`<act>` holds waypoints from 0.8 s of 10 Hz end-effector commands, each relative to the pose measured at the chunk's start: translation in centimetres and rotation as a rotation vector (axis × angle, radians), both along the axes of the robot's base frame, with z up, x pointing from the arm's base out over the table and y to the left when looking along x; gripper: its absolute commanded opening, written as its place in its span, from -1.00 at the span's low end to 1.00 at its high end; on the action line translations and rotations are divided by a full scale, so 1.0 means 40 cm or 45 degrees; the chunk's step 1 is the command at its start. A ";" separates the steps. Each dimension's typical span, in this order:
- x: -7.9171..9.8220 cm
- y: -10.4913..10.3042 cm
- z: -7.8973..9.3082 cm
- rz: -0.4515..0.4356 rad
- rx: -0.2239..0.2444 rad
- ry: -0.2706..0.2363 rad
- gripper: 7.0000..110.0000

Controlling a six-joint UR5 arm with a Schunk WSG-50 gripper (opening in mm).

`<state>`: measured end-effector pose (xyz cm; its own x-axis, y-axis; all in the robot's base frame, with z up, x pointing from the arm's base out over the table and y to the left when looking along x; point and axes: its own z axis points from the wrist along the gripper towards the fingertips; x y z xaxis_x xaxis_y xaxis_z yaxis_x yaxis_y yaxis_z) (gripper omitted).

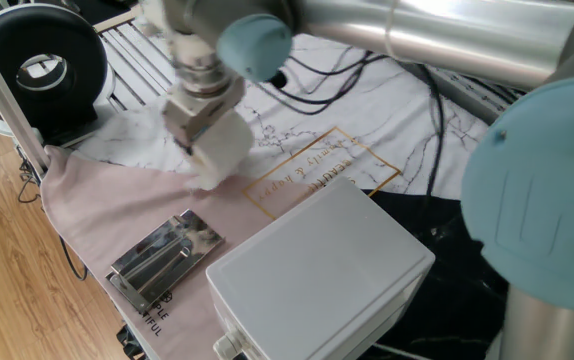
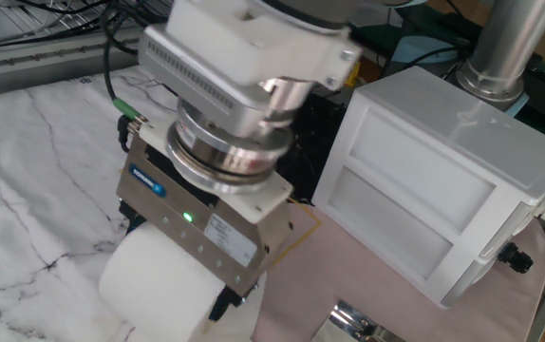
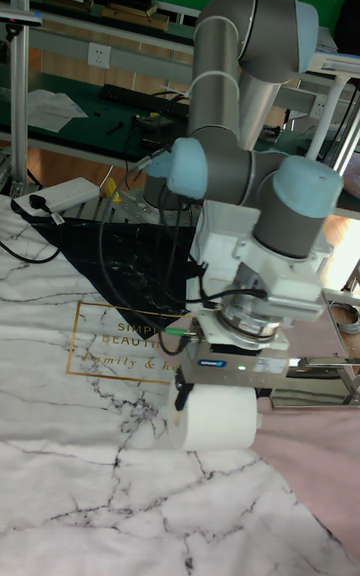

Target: Take the roll of paper down from the shelf

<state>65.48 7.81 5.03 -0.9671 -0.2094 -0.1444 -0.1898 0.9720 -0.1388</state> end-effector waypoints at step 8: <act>-0.091 0.126 0.003 -0.198 0.280 0.211 0.15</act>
